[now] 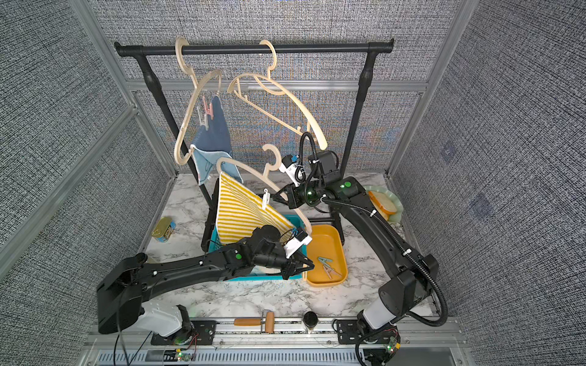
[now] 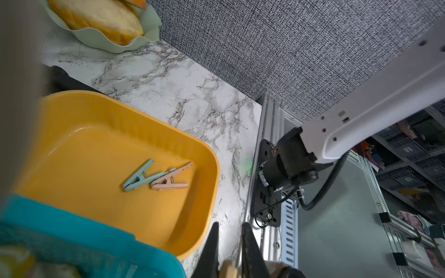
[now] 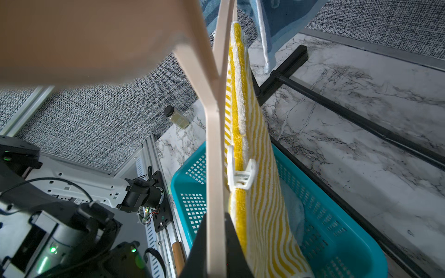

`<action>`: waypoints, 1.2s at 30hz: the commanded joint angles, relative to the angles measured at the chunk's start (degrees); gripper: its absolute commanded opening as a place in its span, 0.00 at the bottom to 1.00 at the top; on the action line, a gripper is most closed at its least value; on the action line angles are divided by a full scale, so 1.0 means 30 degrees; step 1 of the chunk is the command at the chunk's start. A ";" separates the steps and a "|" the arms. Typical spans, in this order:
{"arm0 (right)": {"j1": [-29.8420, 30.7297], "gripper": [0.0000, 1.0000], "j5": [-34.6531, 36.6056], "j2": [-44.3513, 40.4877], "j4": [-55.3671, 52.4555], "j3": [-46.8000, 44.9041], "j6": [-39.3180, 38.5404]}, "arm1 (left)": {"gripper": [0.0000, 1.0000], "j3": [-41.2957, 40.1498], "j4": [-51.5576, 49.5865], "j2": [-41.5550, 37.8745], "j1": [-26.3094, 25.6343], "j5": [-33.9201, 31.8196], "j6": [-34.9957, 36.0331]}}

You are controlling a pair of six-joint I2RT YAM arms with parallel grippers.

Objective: Remove the clothespins securing towels to the hanger
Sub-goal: Place the clothespin in the storage box.

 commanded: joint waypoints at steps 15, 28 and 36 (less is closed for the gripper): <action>-0.0370 0.00 -0.0052 -0.1450 0.1679 -0.1401 0.0246 | 0.00 0.5784 -0.2007 0.7768 -0.0829 -0.4928 -0.1647; -0.0656 0.00 -0.0795 -0.1553 0.1549 -0.0994 0.0308 | 0.51 0.6189 -0.3100 0.6437 -0.1283 -0.5850 -0.0916; -0.1574 0.00 -0.1754 -0.1472 0.0406 0.0100 -0.0186 | 0.51 0.7263 -0.4502 0.4263 -0.2158 -0.5235 0.0130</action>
